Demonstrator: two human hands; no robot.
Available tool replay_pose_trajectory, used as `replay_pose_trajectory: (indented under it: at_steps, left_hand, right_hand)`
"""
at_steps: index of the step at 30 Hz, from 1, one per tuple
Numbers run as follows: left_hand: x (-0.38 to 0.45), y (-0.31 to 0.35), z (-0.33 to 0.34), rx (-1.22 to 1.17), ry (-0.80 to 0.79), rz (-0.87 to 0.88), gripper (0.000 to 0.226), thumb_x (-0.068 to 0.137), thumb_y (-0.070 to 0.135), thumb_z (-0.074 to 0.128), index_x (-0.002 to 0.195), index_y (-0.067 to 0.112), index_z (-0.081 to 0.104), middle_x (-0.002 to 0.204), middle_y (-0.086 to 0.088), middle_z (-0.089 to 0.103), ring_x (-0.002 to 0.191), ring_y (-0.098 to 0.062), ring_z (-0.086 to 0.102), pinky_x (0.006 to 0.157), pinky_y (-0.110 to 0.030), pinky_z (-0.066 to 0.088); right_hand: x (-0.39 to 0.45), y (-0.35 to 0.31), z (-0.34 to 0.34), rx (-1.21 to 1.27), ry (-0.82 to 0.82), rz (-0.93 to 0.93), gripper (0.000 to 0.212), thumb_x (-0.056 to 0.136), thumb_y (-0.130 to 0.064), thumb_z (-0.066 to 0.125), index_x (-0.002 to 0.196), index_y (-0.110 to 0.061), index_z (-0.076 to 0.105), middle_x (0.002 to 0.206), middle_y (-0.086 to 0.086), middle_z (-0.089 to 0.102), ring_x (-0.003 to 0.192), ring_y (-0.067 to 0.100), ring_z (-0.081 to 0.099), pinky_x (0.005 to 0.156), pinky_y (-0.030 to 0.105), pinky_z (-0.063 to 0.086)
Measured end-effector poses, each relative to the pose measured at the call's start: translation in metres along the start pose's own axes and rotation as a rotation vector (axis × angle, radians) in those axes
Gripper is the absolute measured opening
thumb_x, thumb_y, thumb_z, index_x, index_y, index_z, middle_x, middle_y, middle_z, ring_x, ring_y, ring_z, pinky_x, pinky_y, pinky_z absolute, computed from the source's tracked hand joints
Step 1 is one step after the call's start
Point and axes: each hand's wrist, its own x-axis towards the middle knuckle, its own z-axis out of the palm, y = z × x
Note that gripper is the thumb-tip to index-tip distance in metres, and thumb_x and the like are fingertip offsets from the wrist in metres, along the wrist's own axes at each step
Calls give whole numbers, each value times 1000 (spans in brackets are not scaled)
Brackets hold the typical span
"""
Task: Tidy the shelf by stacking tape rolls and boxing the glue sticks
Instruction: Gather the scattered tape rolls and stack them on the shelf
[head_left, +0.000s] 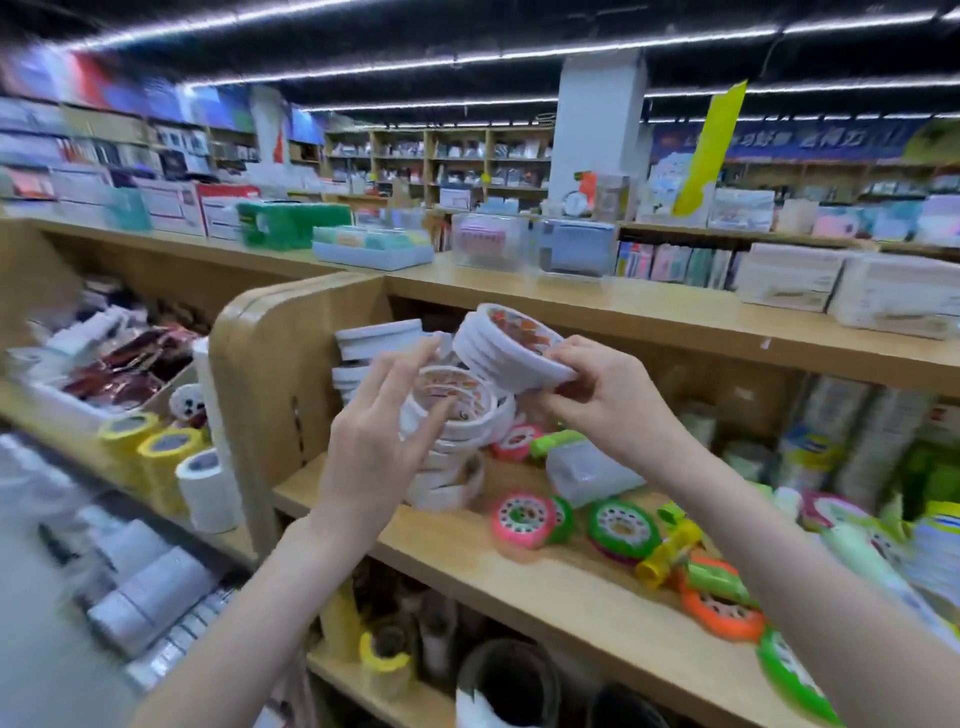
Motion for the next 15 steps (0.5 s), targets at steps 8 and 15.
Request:
replay_pose_trajectory:
  at_steps: [8, 15]
  left_hand:
    - [-13, -70, 23, 237, -348, -218, 101, 74, 85, 19, 148, 16, 16, 155, -18, 8, 141, -25, -5, 107, -58, 6]
    - [-6, -86, 27, 229, -517, -287, 112, 55, 96, 2, 144, 29, -12, 146, 3, -37, 135, -18, -33, 111, -48, -11]
  right_hand:
    - [48, 21, 61, -187, -30, 34, 21, 73, -17, 76, 88, -6, 67, 89, -3, 51, 87, 13, 53, 70, 14, 31]
    - [48, 33, 62, -208, 13, 164, 56, 81, -35, 67, 129, -18, 44, 129, 4, 30, 97, 13, 46, 88, 18, 37]
